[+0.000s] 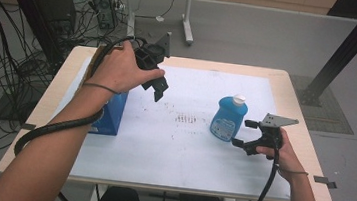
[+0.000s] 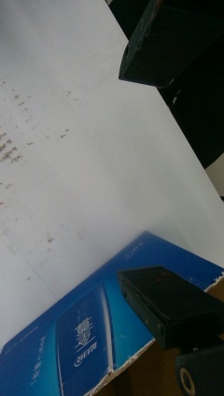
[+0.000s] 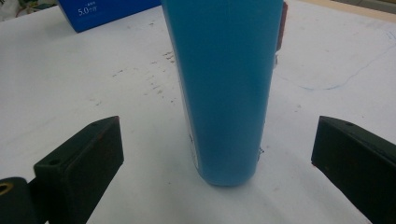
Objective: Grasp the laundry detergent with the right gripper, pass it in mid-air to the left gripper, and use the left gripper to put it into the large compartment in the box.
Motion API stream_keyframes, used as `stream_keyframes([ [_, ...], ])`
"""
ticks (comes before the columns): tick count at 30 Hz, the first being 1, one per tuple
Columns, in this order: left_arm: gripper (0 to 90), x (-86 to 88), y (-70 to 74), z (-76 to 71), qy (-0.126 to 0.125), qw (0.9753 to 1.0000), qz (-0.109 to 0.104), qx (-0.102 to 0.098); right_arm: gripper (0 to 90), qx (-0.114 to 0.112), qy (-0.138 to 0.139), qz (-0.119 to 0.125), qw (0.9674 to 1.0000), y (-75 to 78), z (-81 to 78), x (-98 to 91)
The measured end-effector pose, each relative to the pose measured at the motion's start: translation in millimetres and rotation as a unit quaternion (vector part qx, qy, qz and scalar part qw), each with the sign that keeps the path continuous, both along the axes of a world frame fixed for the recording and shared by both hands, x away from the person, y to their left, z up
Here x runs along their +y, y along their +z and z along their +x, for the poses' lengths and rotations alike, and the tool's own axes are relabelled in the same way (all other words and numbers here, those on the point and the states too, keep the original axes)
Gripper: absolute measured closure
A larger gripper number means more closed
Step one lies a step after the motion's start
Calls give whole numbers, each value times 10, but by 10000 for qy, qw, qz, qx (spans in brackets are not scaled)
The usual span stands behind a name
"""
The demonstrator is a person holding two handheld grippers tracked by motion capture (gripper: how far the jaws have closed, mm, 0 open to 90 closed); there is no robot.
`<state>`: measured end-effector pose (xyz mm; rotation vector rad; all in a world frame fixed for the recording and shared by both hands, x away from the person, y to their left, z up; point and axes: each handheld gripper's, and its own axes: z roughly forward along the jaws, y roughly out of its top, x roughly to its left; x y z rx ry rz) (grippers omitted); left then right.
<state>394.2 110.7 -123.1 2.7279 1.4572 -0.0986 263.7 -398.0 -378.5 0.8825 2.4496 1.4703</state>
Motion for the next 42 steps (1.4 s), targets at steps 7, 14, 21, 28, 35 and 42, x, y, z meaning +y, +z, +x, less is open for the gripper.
stream_keyframes([
  [7,58,-8,-5,12,-27,10000,23,33,21,-8,11,0,10000,4,4,2],
  [14,58,-12,-13,14,-32,10000,11,38,22,3,0,21,10000,-6,3,3],
  [21,58,-20,-29,16,-40,10000,23,49,22,0,-5,26,10000,-14,6,9],
  [28,58,-15,-24,18,-22,10000,50,48,22,2,-10,34,10000,-21,6,7],
  [35,58,-9,-17,16,-38,10000,53,47,22,-2,-17,26,10000,-17,3,6],
  [42,58,-10,-32,19,-35,10000,50,64,20,-65,-55,61,9999,-42,-3,19],
])
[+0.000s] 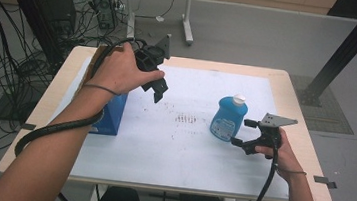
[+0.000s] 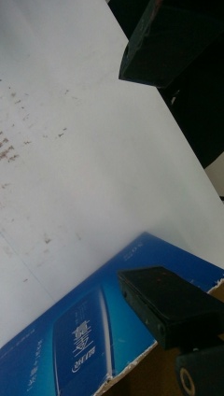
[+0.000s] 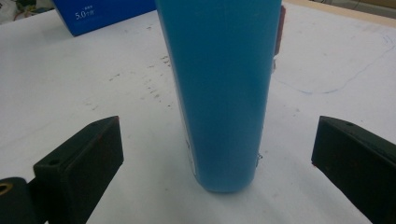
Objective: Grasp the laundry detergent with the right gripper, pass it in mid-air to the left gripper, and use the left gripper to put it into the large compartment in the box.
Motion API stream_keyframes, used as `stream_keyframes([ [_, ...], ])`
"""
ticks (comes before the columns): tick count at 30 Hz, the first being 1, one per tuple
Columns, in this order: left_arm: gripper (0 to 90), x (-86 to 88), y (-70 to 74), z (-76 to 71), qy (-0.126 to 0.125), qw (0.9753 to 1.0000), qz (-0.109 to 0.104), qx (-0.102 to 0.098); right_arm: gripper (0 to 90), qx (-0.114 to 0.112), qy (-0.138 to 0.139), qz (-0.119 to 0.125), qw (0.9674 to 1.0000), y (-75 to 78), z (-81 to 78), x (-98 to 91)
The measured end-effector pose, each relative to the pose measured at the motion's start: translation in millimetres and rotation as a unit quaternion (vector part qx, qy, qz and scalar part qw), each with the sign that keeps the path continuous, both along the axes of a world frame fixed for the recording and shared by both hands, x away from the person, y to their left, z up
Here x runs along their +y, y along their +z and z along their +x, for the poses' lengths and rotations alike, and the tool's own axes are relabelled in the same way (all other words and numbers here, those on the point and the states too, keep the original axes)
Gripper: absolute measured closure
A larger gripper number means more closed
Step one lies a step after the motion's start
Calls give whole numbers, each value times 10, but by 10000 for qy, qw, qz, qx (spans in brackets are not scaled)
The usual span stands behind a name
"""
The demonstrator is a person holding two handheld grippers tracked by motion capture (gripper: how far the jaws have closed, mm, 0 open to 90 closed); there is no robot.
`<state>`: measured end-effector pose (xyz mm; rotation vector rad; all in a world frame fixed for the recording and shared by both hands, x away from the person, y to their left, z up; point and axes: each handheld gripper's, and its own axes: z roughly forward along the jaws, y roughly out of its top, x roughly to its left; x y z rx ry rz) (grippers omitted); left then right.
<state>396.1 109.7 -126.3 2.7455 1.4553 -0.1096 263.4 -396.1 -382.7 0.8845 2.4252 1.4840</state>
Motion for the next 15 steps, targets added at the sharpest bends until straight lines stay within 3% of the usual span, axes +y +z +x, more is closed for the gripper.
stream_keyframes([
  [15,59,14,-43,17,32,10000,-28,24,19,-81,-20,136,9999,-107,28,69],
])
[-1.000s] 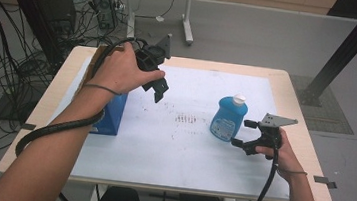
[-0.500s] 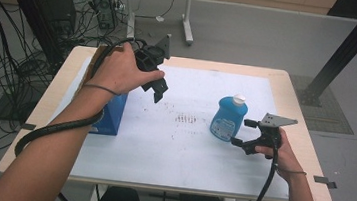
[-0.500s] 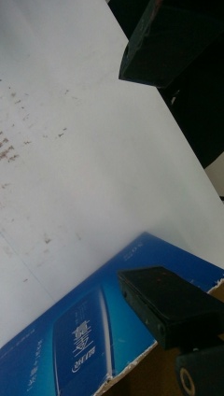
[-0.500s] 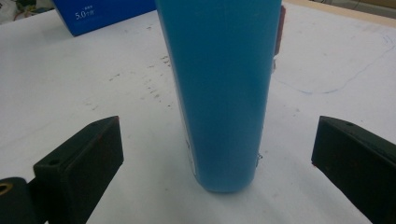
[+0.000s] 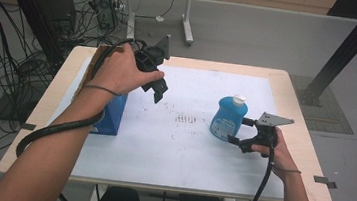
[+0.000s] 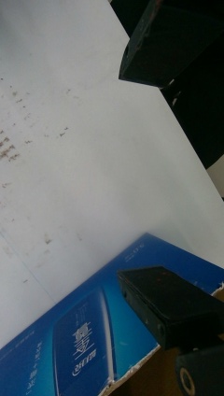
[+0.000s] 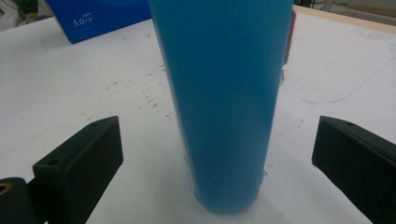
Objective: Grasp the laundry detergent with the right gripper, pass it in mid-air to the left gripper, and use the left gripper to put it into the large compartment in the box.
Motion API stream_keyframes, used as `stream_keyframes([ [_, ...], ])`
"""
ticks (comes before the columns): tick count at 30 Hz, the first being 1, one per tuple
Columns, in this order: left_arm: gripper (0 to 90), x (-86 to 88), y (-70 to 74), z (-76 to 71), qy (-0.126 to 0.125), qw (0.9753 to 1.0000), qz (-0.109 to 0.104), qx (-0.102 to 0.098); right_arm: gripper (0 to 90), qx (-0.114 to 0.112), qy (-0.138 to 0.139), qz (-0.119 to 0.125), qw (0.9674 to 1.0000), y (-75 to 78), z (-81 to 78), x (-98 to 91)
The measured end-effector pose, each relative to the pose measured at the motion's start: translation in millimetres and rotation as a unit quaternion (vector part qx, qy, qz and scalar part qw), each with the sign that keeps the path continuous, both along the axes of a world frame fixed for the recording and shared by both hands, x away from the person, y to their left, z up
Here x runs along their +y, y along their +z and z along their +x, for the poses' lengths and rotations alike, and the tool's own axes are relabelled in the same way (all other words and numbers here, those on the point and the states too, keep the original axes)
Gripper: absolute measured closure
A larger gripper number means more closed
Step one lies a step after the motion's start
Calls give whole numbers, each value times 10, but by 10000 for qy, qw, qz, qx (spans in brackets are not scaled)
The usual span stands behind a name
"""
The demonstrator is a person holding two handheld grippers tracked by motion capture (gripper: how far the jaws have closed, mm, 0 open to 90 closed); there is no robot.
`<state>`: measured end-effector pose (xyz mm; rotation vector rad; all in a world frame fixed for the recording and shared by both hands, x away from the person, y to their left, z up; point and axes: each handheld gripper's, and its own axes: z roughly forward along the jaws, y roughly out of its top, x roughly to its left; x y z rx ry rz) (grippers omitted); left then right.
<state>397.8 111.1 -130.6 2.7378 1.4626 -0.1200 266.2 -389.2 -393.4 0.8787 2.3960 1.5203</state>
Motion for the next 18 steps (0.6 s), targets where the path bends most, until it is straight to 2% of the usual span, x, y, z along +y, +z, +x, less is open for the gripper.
stream_keyframes([
  [18,60,58,-51,1,77,10000,9,11,20,23,3,81,10000,-120,93,151],
])
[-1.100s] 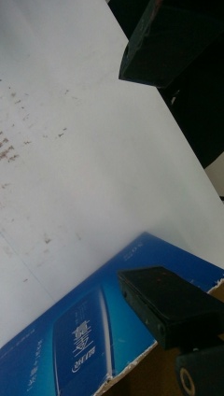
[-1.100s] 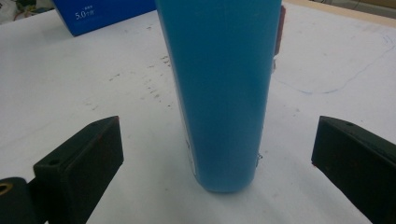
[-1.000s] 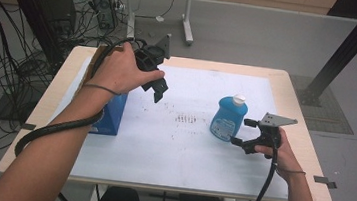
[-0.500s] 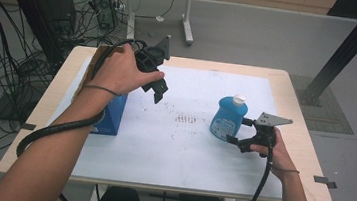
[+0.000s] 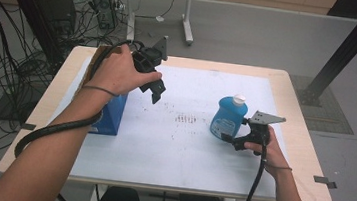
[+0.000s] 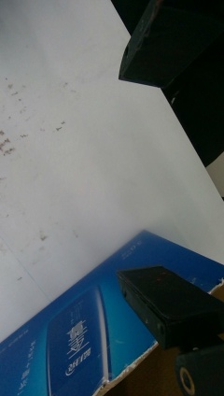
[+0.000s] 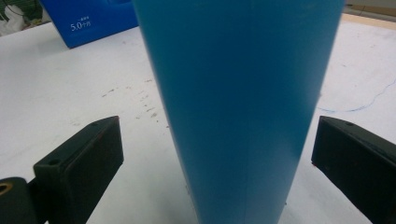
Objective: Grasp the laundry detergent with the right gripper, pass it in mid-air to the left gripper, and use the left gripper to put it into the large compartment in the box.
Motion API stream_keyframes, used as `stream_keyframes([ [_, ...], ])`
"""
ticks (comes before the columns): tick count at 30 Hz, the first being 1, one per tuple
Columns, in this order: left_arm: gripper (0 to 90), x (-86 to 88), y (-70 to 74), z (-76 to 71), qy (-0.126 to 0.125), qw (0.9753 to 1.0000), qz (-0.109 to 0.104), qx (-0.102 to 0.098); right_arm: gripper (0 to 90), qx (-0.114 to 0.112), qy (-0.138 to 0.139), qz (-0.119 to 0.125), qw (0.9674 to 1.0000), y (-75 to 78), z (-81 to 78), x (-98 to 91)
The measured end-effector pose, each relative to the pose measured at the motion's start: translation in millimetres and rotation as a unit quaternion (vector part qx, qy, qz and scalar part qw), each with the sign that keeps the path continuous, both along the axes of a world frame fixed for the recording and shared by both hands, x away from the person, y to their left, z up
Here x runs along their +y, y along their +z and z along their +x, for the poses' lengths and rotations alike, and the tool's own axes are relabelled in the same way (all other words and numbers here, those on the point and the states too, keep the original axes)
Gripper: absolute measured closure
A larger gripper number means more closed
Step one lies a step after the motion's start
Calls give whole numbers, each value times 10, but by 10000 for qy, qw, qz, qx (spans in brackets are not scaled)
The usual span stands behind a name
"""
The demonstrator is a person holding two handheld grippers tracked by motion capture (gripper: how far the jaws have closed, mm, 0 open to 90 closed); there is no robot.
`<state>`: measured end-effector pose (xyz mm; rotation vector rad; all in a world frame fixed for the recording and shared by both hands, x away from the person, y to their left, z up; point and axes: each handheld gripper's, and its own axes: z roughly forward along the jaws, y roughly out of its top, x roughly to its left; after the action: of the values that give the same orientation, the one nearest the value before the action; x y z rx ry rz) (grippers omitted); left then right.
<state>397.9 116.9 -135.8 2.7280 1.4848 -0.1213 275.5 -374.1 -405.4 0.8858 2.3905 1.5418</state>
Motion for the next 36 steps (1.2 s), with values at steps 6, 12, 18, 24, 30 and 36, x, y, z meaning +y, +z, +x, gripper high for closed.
stream_keyframes([
  [6,59,24,1,2,-1,10000,-18,-17,22,-19,20,30,10000,-33,33,44],
  [12,60,36,-8,2,12,10000,-8,-7,23,-2,-5,52,10000,-59,51,77],
  [18,60,42,-22,1,27,10000,-6,6,40,-24,-36,68,10000,-62,48,84],
  [24,60,33,-15,0,5,10000,-3,-3,108,-59,-39,96,9999,-76,39,81],
  [30,60,34,-10,10,-28,10000,-3,8,159,-61,-56,47,10000,-78,33,85],
  [36,60,30,-25,-2,3,10000,-14,-8,216,-113,-95,32,9999,-92,18,91],
])
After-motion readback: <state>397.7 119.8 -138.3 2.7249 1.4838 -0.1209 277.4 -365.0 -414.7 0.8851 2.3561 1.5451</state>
